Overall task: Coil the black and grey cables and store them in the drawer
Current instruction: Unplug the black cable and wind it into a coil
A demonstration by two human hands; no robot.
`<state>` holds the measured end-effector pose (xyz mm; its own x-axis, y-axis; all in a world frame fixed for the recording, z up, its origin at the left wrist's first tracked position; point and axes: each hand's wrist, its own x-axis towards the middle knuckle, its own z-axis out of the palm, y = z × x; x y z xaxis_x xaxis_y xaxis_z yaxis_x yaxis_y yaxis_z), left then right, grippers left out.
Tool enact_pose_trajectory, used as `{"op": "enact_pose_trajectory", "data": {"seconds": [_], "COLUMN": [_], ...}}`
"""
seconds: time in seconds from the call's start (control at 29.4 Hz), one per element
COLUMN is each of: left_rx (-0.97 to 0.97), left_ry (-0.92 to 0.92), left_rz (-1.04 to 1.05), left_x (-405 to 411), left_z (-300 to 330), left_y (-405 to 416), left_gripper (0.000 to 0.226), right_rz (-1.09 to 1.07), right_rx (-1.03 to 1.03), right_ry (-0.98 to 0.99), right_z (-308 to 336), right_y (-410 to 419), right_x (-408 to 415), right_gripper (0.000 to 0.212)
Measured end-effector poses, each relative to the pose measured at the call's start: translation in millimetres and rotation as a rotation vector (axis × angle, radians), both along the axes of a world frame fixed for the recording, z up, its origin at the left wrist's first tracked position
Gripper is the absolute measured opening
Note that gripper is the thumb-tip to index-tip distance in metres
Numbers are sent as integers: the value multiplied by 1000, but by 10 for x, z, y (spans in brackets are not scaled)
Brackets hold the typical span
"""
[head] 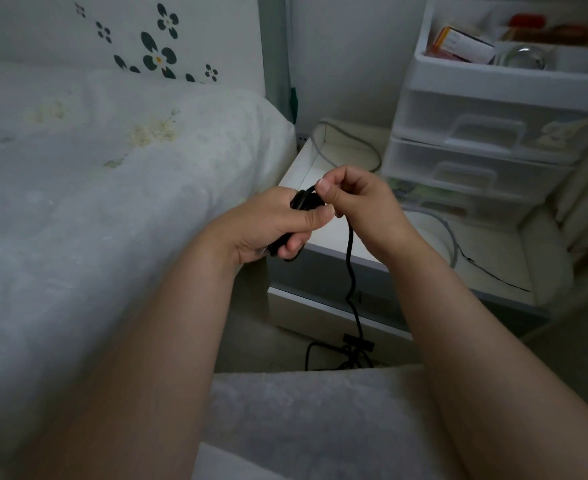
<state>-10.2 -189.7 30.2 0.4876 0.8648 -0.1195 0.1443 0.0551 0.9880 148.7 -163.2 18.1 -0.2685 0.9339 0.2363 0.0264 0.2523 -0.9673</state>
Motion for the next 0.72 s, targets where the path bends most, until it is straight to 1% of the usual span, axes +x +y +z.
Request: {"op": "enact_pose_trajectory", "data": {"seconds": [0.14, 0.2, 0.27, 0.34, 0.37, 0.44, 0.48, 0.51, 0.58, 0.65, 0.72], "left_rx": [57, 61, 66, 47, 24, -32, -67, -111, -190, -221, -232], "left_ry": [-35, -69, -102, -170, -216, -305, -368, -447, -581, -631, -647], "left_rz": [6, -4, -26, -24, -13, 14, 20, 19, 22, 24, 38], "left_x": [20, 22, 21, 24, 29, 40, 44, 41, 37, 50, 83], "left_z": [29, 62, 78, 93, 99, 104, 106, 109, 107, 106, 107], "left_y": [-49, -83, -110, -110, -95, -54, -39, -27, -9, -18, -33], "left_gripper": [29, 44, 50, 61, 73, 93, 95, 91, 73, 57, 51], "right_rz": [-24, -33, 22, 106, 130, 125, 102, 68, -37, -145, -191], "right_rx": [-29, -39, -87, -179, -221, -260, -254, -239, -196, -137, -82], "right_ry": [-62, -55, 24, 142, 184, 201, 186, 168, 132, 88, 65], "right_z": [-38, -51, -63, -86, -97, -114, -118, -114, -102, -111, -116], "right_y": [44, 56, 49, 51, 59, 76, 77, 68, 49, 54, 52], "right_x": [52, 67, 57, 24, 12, 2, -3, -18, -57, -92, -140], "right_gripper": [17, 29, 38, 39, 36, 30, 29, 32, 42, 39, 29]}}
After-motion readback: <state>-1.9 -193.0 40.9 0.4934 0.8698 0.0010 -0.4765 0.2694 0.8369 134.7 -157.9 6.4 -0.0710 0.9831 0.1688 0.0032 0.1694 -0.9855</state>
